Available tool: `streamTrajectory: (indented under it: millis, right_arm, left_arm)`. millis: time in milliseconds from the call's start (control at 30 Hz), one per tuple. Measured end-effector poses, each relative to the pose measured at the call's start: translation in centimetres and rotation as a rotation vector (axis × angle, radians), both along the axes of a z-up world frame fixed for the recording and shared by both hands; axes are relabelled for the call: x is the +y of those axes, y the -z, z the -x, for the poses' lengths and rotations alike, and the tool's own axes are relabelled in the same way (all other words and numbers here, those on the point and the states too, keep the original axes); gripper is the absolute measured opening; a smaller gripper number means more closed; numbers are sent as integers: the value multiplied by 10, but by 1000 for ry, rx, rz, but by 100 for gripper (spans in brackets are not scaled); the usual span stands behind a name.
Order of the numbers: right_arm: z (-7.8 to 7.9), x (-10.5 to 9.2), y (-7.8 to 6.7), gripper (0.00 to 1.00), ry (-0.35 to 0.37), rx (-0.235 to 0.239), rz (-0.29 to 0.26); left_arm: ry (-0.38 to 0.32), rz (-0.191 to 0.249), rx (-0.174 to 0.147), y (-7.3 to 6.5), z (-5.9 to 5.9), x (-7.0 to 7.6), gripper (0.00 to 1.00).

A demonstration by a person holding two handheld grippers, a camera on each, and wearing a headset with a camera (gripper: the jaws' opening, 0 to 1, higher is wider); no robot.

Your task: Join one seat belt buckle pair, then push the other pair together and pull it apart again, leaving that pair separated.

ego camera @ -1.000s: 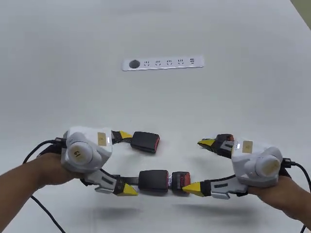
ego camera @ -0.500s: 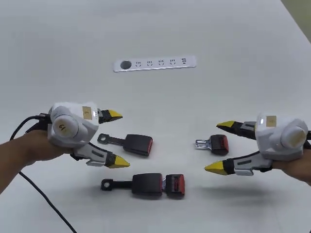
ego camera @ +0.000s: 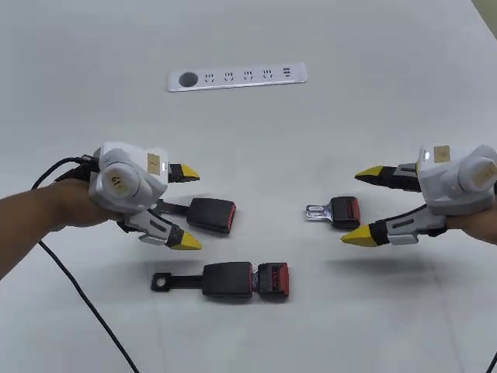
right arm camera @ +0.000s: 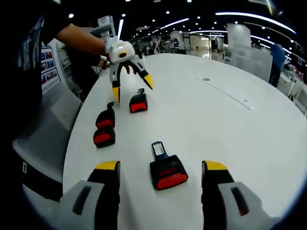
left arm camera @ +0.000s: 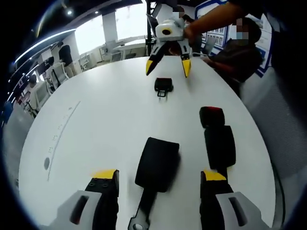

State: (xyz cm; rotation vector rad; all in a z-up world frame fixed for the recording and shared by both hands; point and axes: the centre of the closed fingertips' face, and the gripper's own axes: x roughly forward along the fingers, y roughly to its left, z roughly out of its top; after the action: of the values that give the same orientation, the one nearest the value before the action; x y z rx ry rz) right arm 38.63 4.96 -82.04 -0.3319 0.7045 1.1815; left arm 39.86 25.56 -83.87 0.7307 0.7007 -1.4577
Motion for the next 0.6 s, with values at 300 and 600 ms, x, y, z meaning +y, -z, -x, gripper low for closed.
streamTrajectory:
  millis: [300, 600]
  right_arm:
    - [1, -1, 16, 66, -54, 31, 43]
    - [1, -2, 26, 55, -89, 42, 71]
  left_arm:
    - [36, 6, 8, 12, -4, -9, 55]
    - [15, 24, 29, 17, -7, -6, 46]
